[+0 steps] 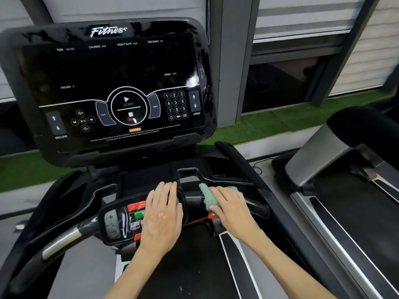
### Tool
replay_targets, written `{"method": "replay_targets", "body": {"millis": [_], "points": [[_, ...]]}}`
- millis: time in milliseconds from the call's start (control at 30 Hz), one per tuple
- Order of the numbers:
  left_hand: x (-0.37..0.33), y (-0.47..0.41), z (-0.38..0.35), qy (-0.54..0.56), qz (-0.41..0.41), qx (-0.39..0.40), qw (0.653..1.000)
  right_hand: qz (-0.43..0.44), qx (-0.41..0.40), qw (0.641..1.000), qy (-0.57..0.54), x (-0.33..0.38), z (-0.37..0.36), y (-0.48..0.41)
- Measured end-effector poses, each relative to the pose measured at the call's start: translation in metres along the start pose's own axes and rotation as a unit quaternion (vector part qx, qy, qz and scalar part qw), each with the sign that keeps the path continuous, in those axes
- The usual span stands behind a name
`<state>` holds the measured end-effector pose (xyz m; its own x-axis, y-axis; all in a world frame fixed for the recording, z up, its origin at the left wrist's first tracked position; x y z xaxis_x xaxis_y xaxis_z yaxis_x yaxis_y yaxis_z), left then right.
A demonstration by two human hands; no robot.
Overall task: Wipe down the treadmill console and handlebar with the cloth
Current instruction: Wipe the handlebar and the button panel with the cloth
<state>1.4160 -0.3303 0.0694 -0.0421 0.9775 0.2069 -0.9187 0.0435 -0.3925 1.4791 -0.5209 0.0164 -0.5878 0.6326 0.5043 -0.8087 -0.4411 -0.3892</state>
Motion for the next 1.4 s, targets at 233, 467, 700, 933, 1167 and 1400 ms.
{"method": "replay_targets", "body": {"millis": [233,467,700,933,1167,1400], "points": [[-0.001,0.0,0.001,-0.011,-0.002,0.009,1.0,0.065,0.003,0.997,0.036,0.052,-0.018,-0.02],[-0.001,-0.001,0.002,0.002,-0.003,0.004,1.0,0.071,0.084,0.994,0.008,0.039,-0.011,-0.029],[0.0,0.0,0.0,0.009,0.0,-0.001,1.0,-0.06,0.088,0.986,-0.13,-0.007,0.023,-0.022],[-0.001,0.001,0.0,0.007,0.002,-0.009,1.0,-0.262,0.002,0.946,-0.191,-0.102,0.037,0.055],[0.0,0.001,-0.003,0.005,0.008,-0.008,1.0,-0.344,-0.206,0.88,-0.255,-0.075,0.002,0.072],[0.0,0.001,-0.005,0.01,0.005,-0.017,1.0,-0.264,-0.18,0.911,-0.259,-0.011,-0.005,0.036]]}}
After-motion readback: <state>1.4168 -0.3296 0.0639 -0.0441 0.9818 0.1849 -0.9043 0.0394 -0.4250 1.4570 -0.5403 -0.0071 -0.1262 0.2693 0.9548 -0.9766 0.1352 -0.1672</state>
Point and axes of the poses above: each hand's wrist, its own y-axis away from the middle knuckle, its own z-axis out of the back of the hand, x = y × z, the point moved 4 cm from there along -y, towards the middle knuckle, and after that the axes turned 15 degrees about -y, right-handed, at the moved point
